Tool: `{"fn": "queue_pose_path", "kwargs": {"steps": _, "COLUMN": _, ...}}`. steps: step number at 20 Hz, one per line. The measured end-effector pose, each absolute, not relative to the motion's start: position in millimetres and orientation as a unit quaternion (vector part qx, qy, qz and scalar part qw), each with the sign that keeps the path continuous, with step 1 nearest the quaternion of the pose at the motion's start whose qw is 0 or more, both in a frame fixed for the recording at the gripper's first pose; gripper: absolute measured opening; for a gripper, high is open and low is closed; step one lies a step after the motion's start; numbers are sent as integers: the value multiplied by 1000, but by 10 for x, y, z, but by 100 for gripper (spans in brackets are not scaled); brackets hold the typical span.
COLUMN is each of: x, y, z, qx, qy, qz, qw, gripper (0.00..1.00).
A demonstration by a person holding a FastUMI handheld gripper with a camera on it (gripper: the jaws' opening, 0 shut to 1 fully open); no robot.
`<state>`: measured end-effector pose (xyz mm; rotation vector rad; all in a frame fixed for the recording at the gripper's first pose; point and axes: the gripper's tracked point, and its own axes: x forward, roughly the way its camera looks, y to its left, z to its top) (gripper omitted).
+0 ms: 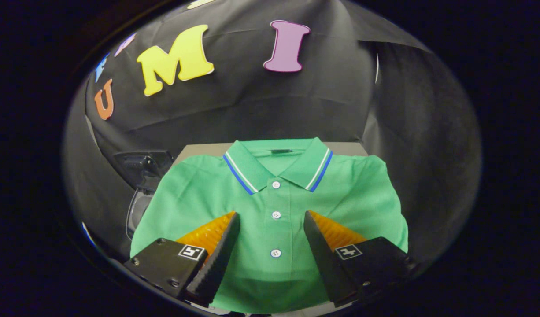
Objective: Put the clothes into the washing machine and then close the washing machine lid.
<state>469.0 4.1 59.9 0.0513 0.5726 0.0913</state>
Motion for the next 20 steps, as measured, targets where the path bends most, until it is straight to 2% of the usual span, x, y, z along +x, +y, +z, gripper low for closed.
{"fn": "queue_pose_path", "kwargs": {"steps": 1, "x": 4705, "y": 60, "z": 587, "qx": 24, "qy": 280, "qz": 46, "qw": 958, "gripper": 92}}
{"fn": "queue_pose_path", "kwargs": {"steps": 3, "x": 4702, "y": 122, "z": 586, "qx": 30, "qy": 279, "qz": 50, "qw": 959, "gripper": 84}}
{"fn": "queue_pose_path", "kwargs": {"steps": 6, "x": 4746, "y": 220, "z": 561, "qx": 51, "qy": 271, "qz": 42, "qw": 960, "gripper": 39}}
{"fn": "queue_pose_path", "kwargs": {"steps": 10, "x": 4633, "y": 229, "z": 587, "qx": 69, "qy": 282, "qz": 40, "qw": 956, "gripper": 9}}
{"fn": "queue_pose_path", "kwargs": {"steps": 14, "x": 4427, "y": 350, "z": 718, "qx": 81, "qy": 251, "qz": 55, "qw": 963, "gripper": 6}}
{"fn": "queue_pose_path", "kwargs": {"steps": 20, "x": 3869, "y": 770, "z": 1273, "qx": 120, "qy": 164, "qz": 96, "qw": 974, "gripper": 5}}
